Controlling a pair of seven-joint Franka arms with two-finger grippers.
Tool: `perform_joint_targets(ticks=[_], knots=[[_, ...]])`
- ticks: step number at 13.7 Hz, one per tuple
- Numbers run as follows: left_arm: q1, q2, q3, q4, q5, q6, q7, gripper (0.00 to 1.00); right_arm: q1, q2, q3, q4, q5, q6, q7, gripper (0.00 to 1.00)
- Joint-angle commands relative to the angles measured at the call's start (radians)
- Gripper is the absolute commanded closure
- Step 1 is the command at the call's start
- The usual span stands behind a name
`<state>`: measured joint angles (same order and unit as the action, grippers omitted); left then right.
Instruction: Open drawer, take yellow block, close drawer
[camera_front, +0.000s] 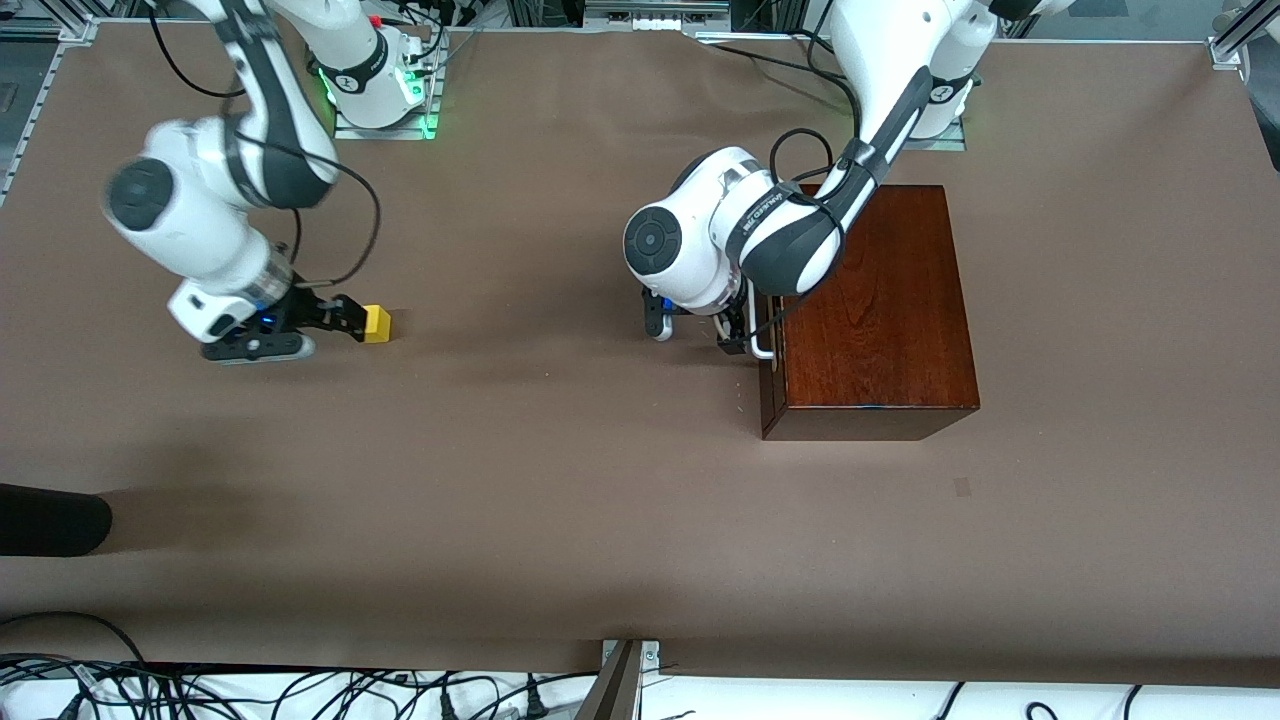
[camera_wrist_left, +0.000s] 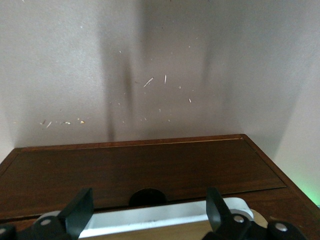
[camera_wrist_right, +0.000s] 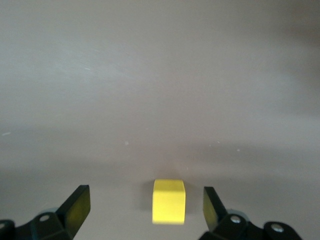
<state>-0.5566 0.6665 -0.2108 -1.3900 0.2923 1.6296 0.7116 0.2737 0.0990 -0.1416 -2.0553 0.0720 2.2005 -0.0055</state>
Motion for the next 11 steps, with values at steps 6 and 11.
perform_joint_targets(ticks=[6, 11], knots=[[0.075, -0.258, 0.005, 0.0, -0.222, -0.046, -0.315, 0.0, -0.014, -0.016, 0.01, 0.455, -0.032, -0.537, -0.056, 0.0], [0.337, -0.407, 0.001, 0.003, -0.223, -0.149, -0.486, 0.0, -0.085, -0.05, 0.049, 0.471, -0.032, -0.613, -0.088, 0.0]])
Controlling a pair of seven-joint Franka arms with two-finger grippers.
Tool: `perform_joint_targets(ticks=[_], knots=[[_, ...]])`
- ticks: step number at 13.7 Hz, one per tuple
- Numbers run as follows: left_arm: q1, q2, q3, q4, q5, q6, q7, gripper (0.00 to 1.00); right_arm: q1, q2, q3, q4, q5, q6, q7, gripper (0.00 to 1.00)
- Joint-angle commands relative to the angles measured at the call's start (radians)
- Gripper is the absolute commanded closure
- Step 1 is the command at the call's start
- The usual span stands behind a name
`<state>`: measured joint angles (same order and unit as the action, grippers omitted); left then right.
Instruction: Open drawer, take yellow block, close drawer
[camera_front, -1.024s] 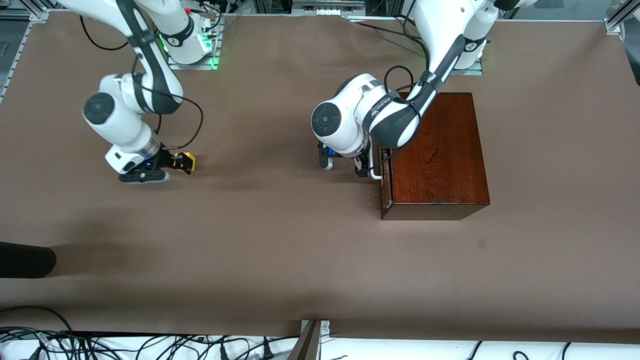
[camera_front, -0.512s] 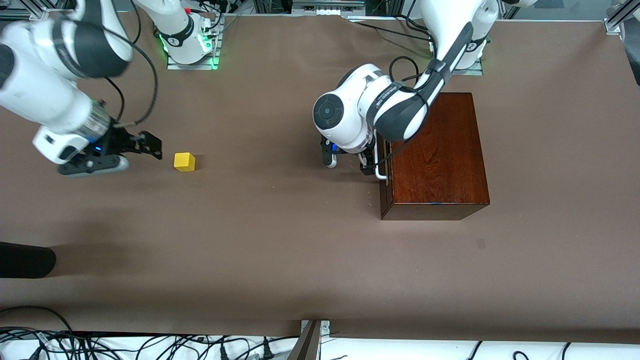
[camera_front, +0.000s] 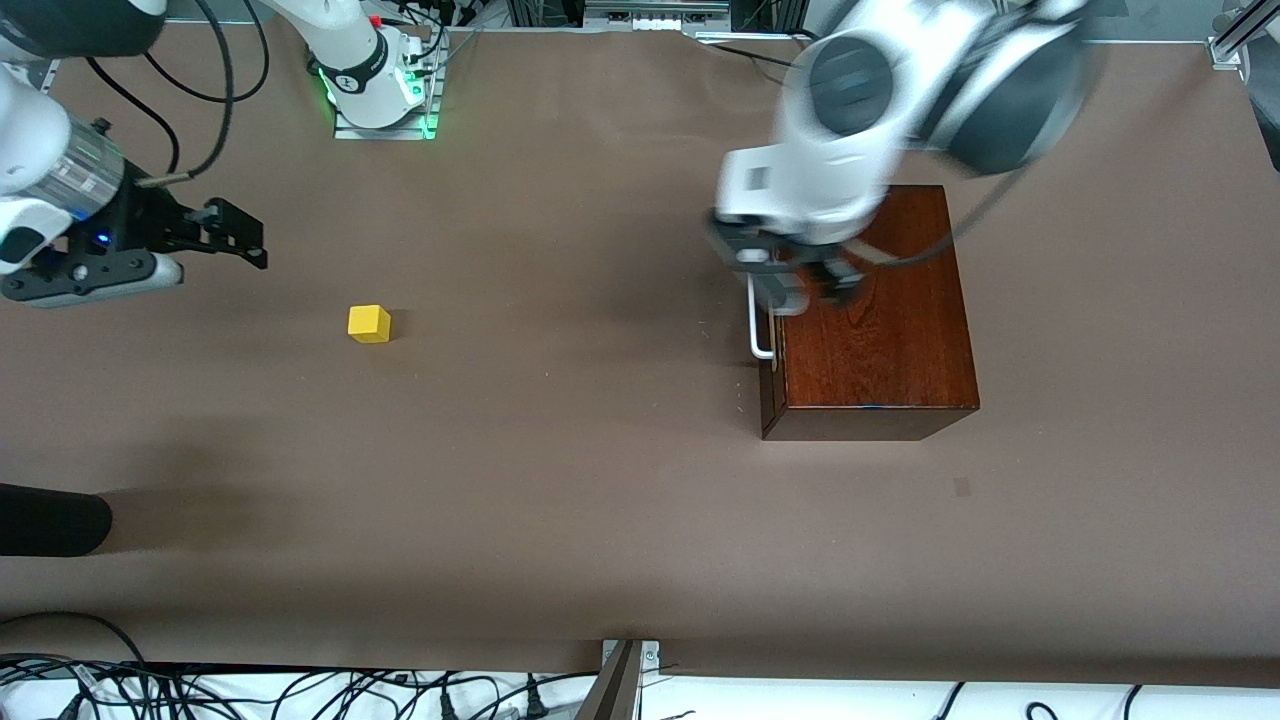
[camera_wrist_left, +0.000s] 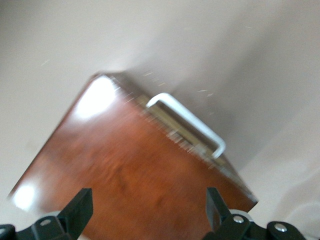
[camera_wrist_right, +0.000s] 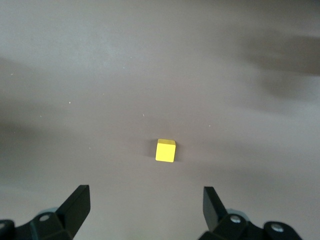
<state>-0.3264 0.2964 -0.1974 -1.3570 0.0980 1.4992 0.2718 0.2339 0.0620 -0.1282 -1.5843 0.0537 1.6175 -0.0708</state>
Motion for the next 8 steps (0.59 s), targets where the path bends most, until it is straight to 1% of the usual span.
perform_joint_targets(ticks=[1, 3, 4, 6, 8], knots=[[0.148, -0.048, -0.01, -0.018, -0.03, -0.052, -0.046, 0.0, -0.057, -0.016, 0.045, 0.0, -0.014, -0.037, -0.023, 0.0], [0.246, -0.042, -0.008, 0.096, -0.02, -0.164, -0.046, 0.0, -0.074, -0.028, 0.064, -0.005, -0.015, -0.037, -0.023, 0.0], [0.277, -0.045, 0.001, 0.113, -0.02, -0.18, -0.048, 0.0, -0.074, -0.028, 0.064, -0.003, -0.015, -0.041, -0.023, 0.0], [0.293, -0.094, 0.081, 0.092, -0.027, -0.14, -0.097, 0.0, -0.073, -0.028, 0.065, -0.002, -0.017, -0.042, -0.023, 0.0], [0.296, -0.198, 0.136, -0.038, -0.032, -0.076, -0.239, 0.0, -0.071, -0.025, 0.065, 0.003, -0.018, -0.039, -0.023, 0.0]])
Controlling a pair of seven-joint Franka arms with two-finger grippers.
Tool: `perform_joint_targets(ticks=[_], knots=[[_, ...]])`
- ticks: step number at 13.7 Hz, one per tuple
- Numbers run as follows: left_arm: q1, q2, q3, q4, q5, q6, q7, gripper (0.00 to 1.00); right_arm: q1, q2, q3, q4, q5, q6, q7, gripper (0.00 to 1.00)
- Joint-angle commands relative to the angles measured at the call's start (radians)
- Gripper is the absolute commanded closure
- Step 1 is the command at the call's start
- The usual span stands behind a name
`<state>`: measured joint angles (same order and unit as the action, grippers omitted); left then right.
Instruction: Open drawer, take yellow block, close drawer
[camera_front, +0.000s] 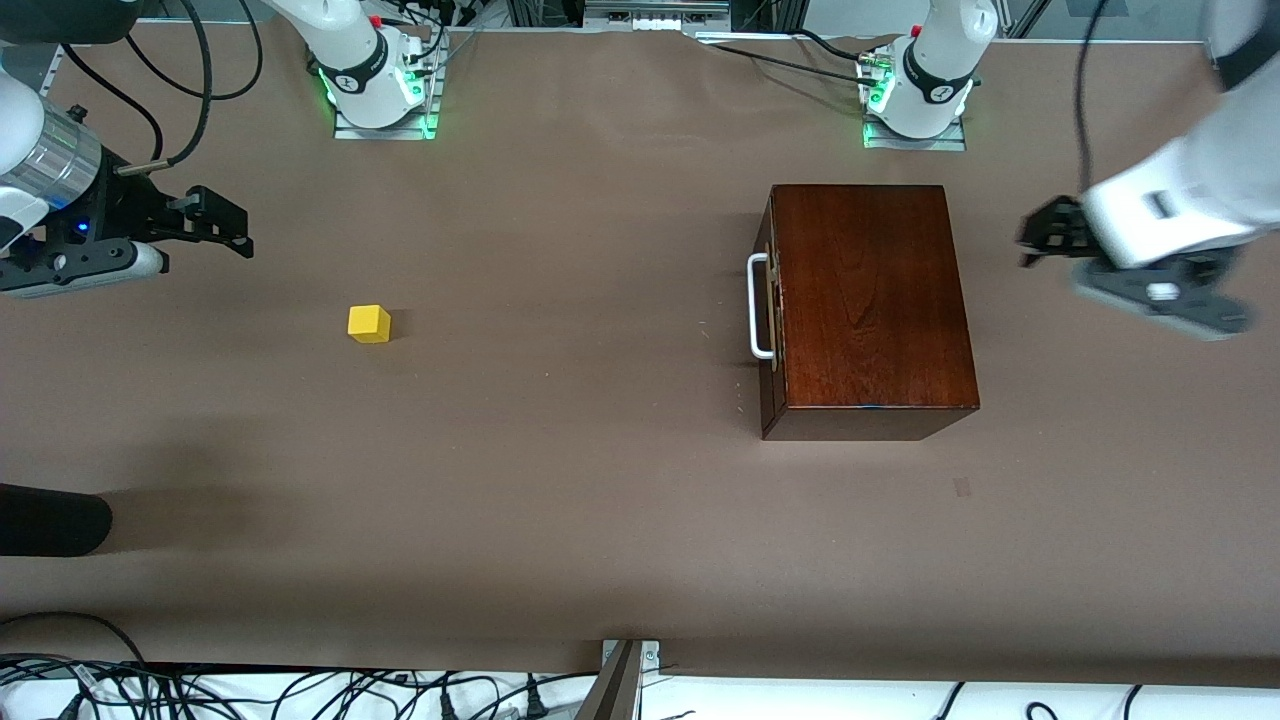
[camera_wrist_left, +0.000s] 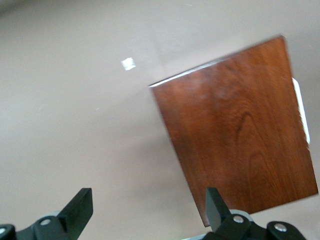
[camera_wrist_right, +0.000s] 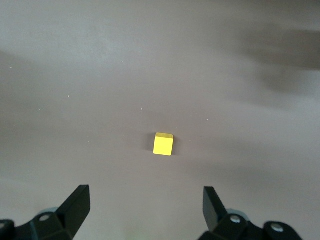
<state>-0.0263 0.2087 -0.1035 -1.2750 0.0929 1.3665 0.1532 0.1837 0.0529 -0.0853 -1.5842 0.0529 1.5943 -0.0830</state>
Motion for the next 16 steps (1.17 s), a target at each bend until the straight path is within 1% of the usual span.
perform_joint_targets(ticks=[1, 3, 4, 5, 6, 8, 10, 12, 16], knots=[[-0.006, -0.165, 0.056, -0.191, -0.036, 0.103, -0.18, 0.0, -0.02, -0.013, 0.022, 0.006, -0.037, -0.014, -0.011, 0.0], [-0.001, -0.241, 0.07, -0.3, -0.05, 0.138, -0.248, 0.0, -0.02, -0.013, 0.021, 0.007, -0.051, -0.013, -0.011, 0.0], [0.006, -0.265, 0.087, -0.344, -0.071, 0.185, -0.263, 0.0, -0.02, -0.015, 0.022, 0.007, -0.051, -0.01, -0.008, 0.0], [0.006, -0.284, 0.087, -0.381, -0.074, 0.236, -0.267, 0.0, -0.018, -0.013, 0.024, 0.009, -0.05, -0.01, -0.007, 0.0], [0.008, -0.287, 0.087, -0.395, -0.074, 0.244, -0.267, 0.0, -0.018, -0.013, 0.025, 0.009, -0.053, -0.008, -0.007, 0.0], [0.026, -0.293, 0.085, -0.409, -0.078, 0.23, -0.261, 0.0, -0.018, -0.008, 0.024, 0.012, -0.05, -0.007, -0.009, 0.0], [0.025, -0.276, 0.084, -0.399, -0.088, 0.24, -0.256, 0.0, -0.018, -0.007, 0.022, 0.049, -0.054, -0.011, -0.007, 0.0], [0.026, -0.276, 0.079, -0.394, -0.084, 0.212, -0.267, 0.0, -0.02, -0.007, 0.016, 0.053, -0.056, -0.01, -0.011, 0.0], [0.026, -0.266, 0.082, -0.379, -0.099, 0.209, -0.267, 0.0, -0.023, 0.001, 0.015, 0.049, -0.05, -0.028, -0.001, 0.0]])
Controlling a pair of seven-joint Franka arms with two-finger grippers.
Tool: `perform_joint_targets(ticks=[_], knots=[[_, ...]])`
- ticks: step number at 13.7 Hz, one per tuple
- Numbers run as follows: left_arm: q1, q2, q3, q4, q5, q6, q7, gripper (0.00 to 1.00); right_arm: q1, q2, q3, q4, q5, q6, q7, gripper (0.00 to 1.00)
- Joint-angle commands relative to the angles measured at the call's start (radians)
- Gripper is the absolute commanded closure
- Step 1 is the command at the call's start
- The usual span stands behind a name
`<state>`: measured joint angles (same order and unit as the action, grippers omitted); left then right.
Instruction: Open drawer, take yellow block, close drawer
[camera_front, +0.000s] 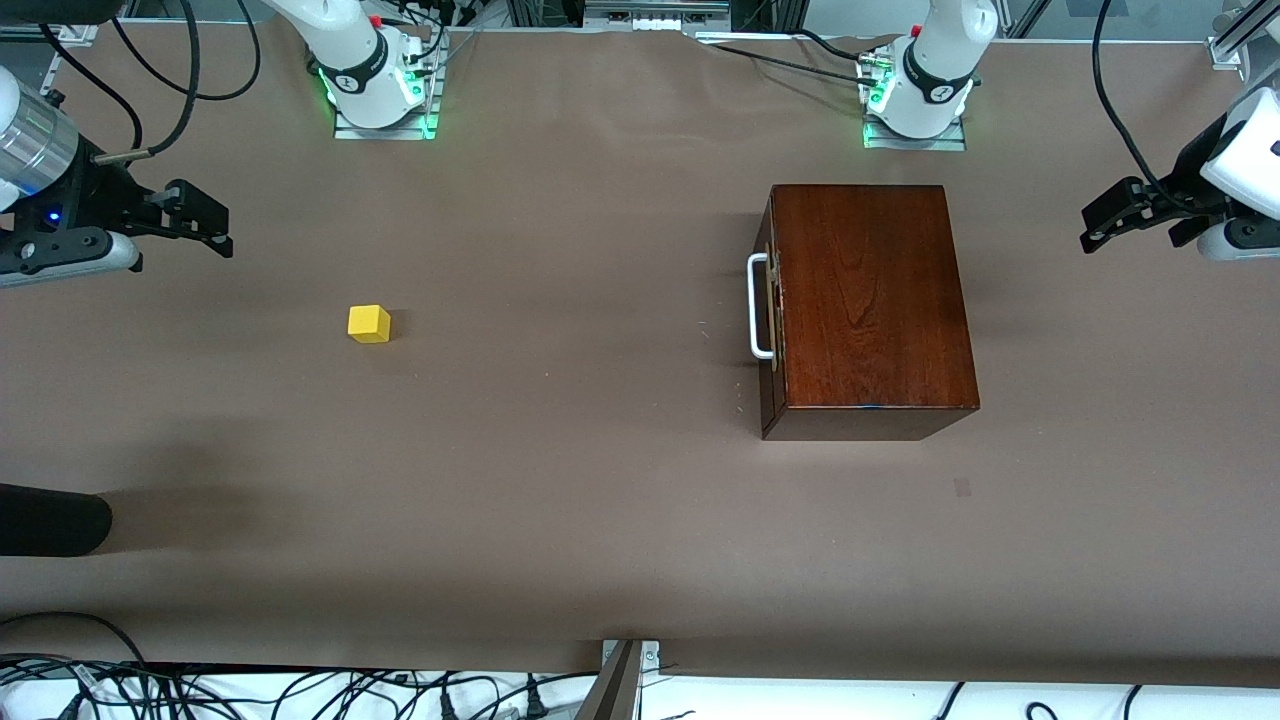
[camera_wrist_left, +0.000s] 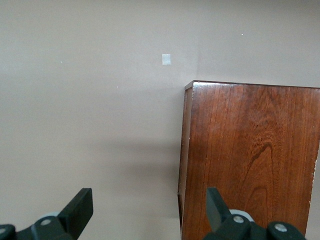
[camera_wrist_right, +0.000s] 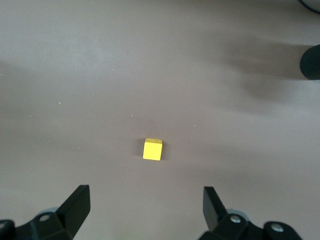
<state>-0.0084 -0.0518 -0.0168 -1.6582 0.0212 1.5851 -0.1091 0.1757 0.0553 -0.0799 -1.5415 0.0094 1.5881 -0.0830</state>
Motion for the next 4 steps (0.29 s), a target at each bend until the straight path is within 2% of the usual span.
perform_joint_targets(ticks=[1, 4], knots=[[0.007, -0.003, -0.008, 0.009, -0.027, -0.01, -0.001, 0.0, -0.013, -0.005, 0.011, 0.006, -0.008, -0.042, 0.002, 0.0], [0.002, 0.003, -0.012, 0.014, -0.018, -0.01, -0.001, 0.0, -0.013, -0.009, 0.012, 0.004, -0.009, -0.053, -0.004, 0.0]])
